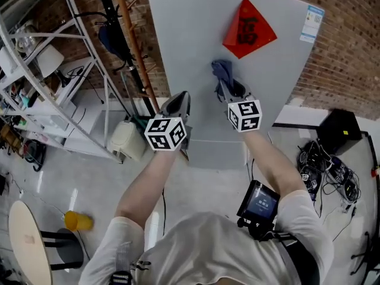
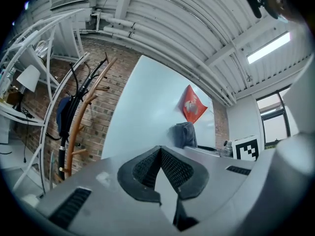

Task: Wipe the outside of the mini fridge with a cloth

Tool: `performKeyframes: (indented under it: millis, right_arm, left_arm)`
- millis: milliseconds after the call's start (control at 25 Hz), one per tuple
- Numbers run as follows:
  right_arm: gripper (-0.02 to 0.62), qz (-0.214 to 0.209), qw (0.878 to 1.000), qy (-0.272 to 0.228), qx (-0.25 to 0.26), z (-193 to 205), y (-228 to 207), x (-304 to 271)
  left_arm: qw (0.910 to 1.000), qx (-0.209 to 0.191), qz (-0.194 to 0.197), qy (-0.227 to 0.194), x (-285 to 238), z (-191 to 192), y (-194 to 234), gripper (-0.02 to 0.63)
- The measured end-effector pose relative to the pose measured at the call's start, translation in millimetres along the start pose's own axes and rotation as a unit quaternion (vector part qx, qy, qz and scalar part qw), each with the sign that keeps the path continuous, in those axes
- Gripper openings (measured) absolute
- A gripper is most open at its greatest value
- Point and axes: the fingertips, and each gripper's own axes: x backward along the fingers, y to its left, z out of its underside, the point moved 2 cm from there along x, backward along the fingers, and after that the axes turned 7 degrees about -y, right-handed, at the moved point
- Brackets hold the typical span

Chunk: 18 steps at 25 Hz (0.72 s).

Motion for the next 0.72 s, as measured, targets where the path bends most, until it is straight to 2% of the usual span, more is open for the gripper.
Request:
performKeyframes:
  millis: [360, 720]
  right_arm:
    - [0.08, 0.039, 0.999, 0.012, 0.0, 8.5, -72.7, 50.6]
    - [0.08, 0.07, 0.997, 0.018, 0.001, 14.7, -137.4, 94.1]
  left_arm:
    - [0.9989, 0.015, 0.043, 0.005, -41.5, 24.0, -65.3, 0.005]
    - [0.9974, 0.018, 0.069, 0.014, -74.5, 44.6, -119.3, 0.005]
